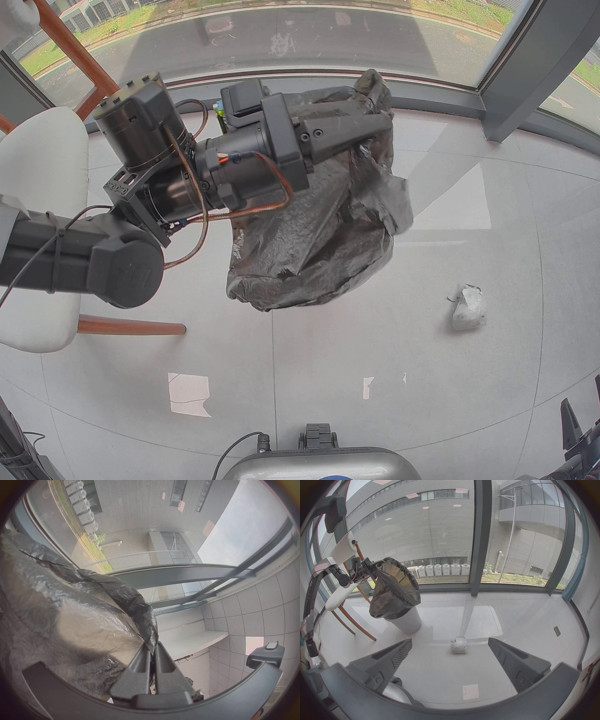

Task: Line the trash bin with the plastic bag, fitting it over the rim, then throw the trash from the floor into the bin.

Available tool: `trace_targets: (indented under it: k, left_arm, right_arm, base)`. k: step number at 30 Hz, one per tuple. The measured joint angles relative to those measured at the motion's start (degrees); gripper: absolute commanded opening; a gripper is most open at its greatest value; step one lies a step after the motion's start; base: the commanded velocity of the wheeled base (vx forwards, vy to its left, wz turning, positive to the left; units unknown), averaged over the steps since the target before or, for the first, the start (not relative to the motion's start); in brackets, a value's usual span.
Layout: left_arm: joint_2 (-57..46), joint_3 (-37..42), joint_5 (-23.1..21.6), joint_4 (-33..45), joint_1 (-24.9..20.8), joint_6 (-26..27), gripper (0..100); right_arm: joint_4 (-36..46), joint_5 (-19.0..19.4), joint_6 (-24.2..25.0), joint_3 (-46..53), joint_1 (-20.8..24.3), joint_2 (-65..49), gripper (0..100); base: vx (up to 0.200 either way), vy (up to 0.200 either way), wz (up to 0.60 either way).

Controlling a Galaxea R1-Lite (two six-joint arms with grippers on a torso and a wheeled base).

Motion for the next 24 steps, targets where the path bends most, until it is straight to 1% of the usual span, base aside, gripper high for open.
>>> trace_targets:
  k: [5,10,14,16,20,24]
  left_arm:
    - [1.1,0.11,0.33,-2.63,0.74,0.26,0]
    - [1.49,2.51,0.44,-6.51,-0.63,0.56,0]
    - [1.57,3.51,0.62,-7.17,-1.11,1.13,0]
    - [1.54,3.67,1.19,-7.19,-1.3,2.72,0]
    - [1.34,4.04,5.28,-7.17,-1.4,4.9,0]
    - [1.1,4.44,14.14,-6.51,-2.73,5.75,0]
  right_arm:
    - [0.02,0.0,0.0,0.0,0.0,0.0,100]
    - [0.0,0.0,0.0,0.0,0.0,0.0,100]
    - [0.0,0.0,0.0,0.0,0.0,0.0,100]
    - [0.0,0.0,0.0,0.0,0.0,0.0,100]
    - [0.0,0.0,0.0,0.0,0.0,0.0,100]
    - [0.02,0.0,-0.07,0.0,0.0,0.0,100]
  base:
    - [0.0,0.0,0.0]
    - [0.0,0.0,0.0]
    - [0.0,0.0,0.0]
    - [0.0,0.0,0.0]
    - [0.0,0.0,0.0]
    - [0.0,0.0,0.0]
